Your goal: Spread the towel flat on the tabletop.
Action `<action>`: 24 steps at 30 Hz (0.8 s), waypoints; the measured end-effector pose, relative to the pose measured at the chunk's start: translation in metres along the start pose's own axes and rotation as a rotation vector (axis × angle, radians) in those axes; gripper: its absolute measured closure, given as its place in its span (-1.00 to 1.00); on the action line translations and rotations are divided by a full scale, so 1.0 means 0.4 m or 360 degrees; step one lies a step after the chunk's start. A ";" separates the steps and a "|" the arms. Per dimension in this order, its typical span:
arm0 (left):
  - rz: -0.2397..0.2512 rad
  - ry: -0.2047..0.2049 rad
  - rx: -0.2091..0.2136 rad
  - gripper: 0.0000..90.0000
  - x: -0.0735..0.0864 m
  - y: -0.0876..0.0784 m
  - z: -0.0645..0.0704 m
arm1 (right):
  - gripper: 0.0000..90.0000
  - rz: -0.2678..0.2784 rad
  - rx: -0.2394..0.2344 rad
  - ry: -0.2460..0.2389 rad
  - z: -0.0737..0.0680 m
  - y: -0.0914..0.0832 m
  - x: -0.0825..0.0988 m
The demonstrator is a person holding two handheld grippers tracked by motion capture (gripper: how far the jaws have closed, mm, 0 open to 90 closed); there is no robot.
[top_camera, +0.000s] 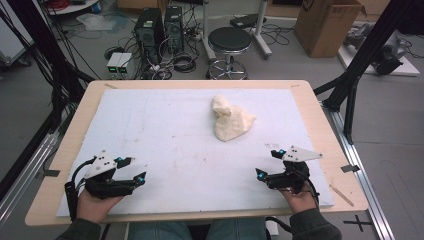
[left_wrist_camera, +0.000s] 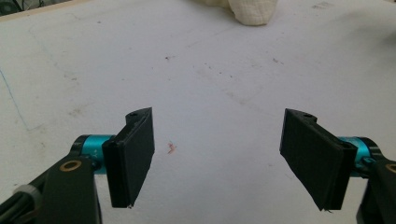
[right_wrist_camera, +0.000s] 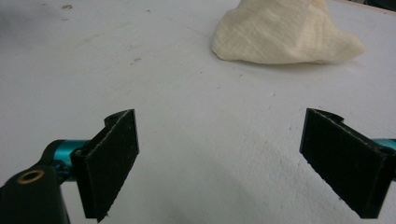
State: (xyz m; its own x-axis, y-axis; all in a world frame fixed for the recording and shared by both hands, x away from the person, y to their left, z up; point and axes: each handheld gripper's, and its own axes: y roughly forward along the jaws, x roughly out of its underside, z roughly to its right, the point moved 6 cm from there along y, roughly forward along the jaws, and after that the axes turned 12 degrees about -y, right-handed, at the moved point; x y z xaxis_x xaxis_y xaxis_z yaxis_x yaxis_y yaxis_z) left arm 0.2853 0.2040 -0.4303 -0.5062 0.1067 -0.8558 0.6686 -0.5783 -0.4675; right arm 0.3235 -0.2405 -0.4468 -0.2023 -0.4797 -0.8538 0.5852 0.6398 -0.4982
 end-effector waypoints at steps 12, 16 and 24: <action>-0.0005 0.0000 0.0010 -0.41 0.001 0.005 0.002 | -0.75 -0.0007 -0.0006 0.0006 0.003 0.002 0.004; -0.0004 -0.0005 0.0016 -0.41 0.000 0.002 0.001 | -0.76 -0.0008 -0.0006 0.0007 0.002 0.003 0.004; 0.0001 -0.0007 0.0020 -0.42 0.000 -0.001 0.000 | -0.75 -0.0009 -0.0005 0.0015 -0.001 0.000 0.003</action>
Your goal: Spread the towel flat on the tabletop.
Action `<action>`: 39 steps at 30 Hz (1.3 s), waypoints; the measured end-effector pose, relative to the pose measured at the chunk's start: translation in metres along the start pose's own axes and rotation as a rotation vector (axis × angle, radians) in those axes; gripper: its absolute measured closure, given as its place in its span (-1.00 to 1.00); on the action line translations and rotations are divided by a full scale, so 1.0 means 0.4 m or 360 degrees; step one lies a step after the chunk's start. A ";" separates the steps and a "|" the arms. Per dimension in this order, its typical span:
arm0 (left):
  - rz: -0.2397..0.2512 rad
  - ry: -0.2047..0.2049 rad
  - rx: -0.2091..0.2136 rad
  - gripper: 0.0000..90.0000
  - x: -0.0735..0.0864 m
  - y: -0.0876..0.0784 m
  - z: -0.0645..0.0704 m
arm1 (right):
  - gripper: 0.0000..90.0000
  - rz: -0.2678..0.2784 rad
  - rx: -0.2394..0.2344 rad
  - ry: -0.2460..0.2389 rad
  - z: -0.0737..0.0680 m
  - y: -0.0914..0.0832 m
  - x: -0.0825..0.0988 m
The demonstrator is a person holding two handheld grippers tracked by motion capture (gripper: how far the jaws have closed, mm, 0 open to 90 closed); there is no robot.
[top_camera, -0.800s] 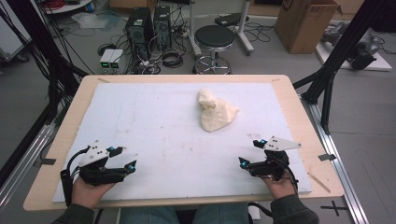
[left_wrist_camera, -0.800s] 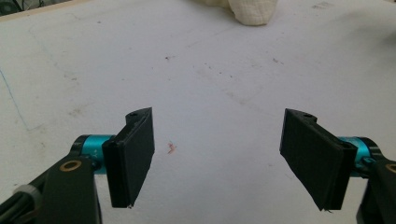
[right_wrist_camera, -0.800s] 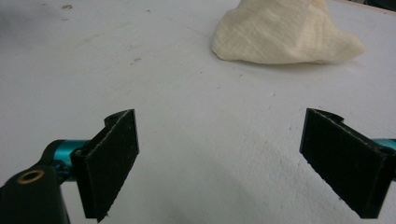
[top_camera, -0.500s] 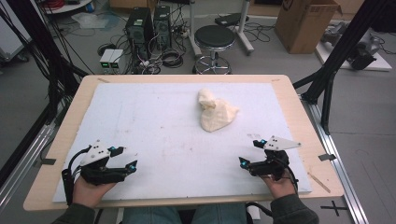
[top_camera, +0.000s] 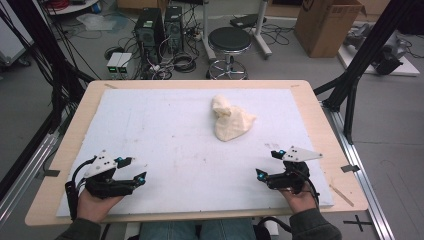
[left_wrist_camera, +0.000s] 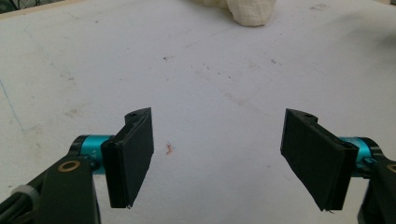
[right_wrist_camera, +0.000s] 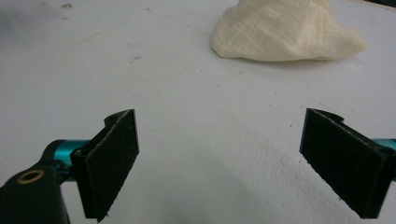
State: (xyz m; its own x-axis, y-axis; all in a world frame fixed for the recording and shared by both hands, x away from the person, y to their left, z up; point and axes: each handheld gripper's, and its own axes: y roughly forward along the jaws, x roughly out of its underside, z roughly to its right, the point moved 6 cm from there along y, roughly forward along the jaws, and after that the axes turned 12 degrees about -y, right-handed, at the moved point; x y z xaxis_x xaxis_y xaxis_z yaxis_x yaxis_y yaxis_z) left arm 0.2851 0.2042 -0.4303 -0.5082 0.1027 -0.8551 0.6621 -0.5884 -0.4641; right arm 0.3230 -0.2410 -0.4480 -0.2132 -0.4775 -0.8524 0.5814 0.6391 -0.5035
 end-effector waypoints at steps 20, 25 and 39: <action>0.0000 -0.0005 0.0000 -0.43 -0.001 0.003 -0.001 | -0.76 0.0001 0.0006 0.0006 0.019 0.012 -0.016; 0.0011 -0.0009 0.0002 -0.43 -0.003 0.001 -0.001 | -0.76 -0.0011 0.0005 -0.0018 0.024 0.017 -0.027; 0.0017 -0.0006 -0.0007 -0.44 -0.006 0.003 -0.005 | -0.75 -0.0044 -0.0021 -0.0017 0.056 0.038 -0.065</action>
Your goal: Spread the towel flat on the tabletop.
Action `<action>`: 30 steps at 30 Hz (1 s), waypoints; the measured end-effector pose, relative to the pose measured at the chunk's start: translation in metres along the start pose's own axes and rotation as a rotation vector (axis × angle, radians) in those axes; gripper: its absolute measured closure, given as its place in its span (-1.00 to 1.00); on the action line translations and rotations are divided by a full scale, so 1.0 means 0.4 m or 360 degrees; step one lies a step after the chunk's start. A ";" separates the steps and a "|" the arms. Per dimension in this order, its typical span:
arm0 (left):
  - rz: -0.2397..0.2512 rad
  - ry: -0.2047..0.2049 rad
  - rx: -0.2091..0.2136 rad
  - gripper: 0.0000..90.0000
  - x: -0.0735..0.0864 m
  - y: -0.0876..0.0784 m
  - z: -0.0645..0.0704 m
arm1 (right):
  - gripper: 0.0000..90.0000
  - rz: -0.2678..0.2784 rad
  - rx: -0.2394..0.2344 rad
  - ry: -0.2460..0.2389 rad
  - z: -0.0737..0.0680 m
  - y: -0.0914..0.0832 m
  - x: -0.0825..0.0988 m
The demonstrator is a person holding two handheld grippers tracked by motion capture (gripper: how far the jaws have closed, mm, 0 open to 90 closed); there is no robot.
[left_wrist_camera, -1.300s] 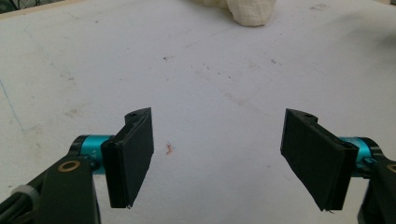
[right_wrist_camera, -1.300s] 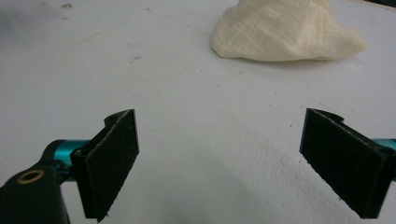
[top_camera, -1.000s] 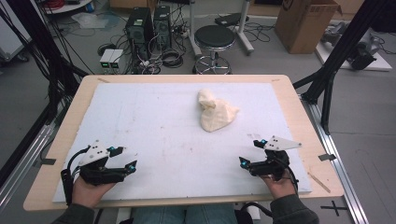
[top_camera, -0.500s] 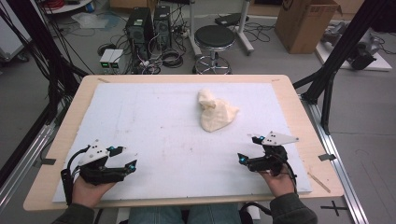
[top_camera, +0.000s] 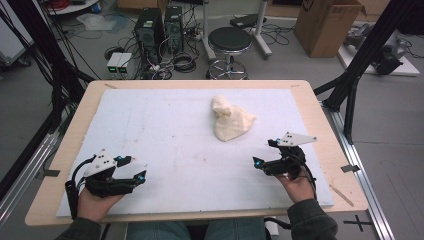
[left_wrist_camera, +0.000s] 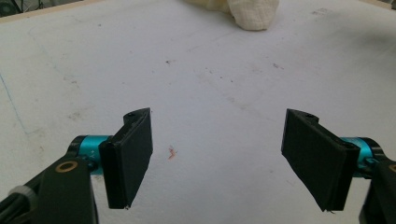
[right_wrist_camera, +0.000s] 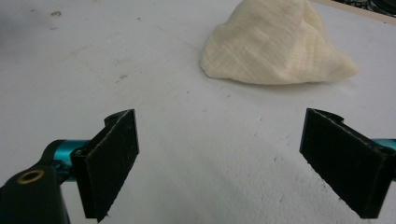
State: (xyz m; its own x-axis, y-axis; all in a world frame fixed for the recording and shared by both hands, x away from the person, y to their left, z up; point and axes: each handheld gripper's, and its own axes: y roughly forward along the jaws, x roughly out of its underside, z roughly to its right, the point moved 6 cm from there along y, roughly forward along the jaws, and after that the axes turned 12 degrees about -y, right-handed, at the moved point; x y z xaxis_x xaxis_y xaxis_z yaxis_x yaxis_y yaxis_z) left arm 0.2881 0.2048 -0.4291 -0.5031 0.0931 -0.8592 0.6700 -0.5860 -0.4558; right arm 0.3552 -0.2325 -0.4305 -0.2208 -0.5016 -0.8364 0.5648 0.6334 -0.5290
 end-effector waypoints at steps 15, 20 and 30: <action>0.0023 -0.0014 -0.0022 -0.44 -0.003 -0.005 -0.008 | -0.75 -0.0007 -0.0017 0.0006 0.031 0.019 -0.066; 0.0033 -0.0016 -0.0022 -0.44 -0.004 -0.008 -0.008 | -0.75 -0.0014 -0.0020 -0.0017 0.046 0.029 -0.101; 0.0037 -0.0027 -0.0030 -0.44 -0.003 -0.010 -0.013 | -0.75 -0.0041 -0.0033 -0.0040 0.078 0.063 -0.153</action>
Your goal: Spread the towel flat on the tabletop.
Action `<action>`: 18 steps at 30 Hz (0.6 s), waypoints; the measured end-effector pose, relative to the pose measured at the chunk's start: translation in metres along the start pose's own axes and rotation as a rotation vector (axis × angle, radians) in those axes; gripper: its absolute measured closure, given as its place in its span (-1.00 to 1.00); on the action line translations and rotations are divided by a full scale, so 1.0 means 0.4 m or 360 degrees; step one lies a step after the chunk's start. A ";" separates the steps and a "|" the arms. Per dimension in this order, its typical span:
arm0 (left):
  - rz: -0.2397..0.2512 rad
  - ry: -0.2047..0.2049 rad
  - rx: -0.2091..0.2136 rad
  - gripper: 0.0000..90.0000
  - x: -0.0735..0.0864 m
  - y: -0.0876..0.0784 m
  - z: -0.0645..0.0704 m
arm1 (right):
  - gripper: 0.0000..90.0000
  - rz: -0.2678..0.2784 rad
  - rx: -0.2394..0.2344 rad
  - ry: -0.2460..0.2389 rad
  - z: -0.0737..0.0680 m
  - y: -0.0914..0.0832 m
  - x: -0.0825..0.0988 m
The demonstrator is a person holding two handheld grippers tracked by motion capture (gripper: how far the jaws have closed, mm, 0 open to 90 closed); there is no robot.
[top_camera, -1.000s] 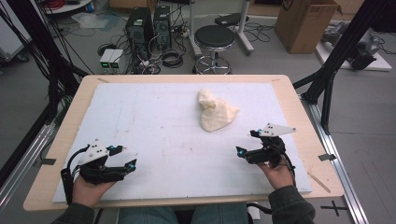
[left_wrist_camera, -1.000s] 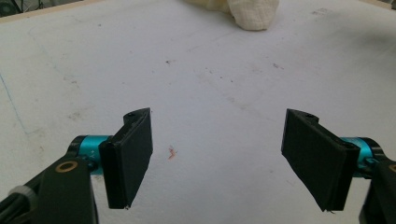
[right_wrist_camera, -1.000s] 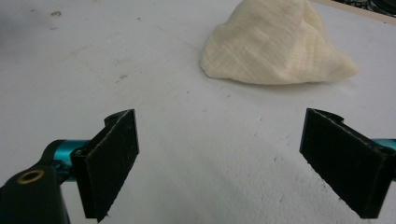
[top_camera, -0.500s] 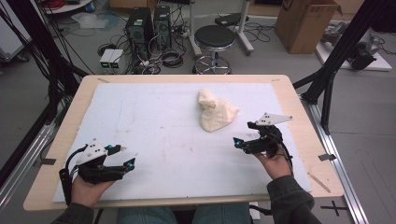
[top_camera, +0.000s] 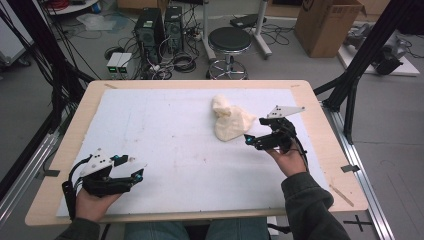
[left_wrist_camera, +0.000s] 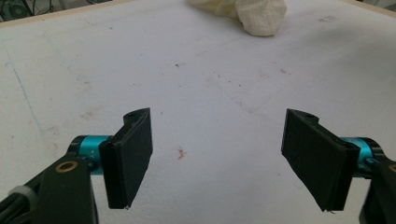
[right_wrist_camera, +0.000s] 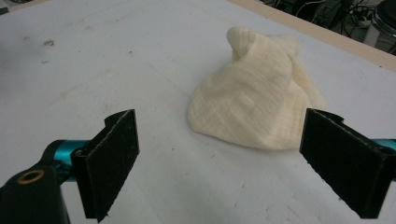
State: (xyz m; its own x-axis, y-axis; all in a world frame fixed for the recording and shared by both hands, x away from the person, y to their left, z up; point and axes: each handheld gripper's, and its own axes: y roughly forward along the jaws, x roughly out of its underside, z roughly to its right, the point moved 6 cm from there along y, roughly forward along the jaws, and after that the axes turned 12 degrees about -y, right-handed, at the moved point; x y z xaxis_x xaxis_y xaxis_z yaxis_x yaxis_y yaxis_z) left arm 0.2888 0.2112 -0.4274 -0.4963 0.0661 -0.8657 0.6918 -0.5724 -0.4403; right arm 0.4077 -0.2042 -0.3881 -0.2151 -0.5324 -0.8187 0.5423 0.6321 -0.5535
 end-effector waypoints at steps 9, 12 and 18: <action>0.0006 -0.0007 0.0001 -0.44 -0.002 -0.001 -0.004 | -0.75 -0.0016 -0.0014 0.0018 0.028 0.023 -0.036; 0.0013 -0.0009 -0.0001 -0.44 -0.002 -0.002 -0.005 | -0.75 -0.0024 -0.0013 0.0010 0.037 0.033 -0.046; 0.0009 -0.0004 -0.0002 -0.44 -0.002 -0.001 -0.004 | -0.75 -0.0047 0.0004 0.0013 0.056 0.047 -0.067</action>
State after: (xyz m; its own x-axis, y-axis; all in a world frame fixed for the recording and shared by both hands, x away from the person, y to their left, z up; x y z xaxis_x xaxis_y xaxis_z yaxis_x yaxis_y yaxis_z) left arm 0.2899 0.2129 -0.4267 -0.4936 0.0611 -0.8676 0.6952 -0.5717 -0.4358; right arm 0.4420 -0.1906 -0.3731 -0.2373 -0.5462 -0.8033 0.5378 0.6148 -0.5769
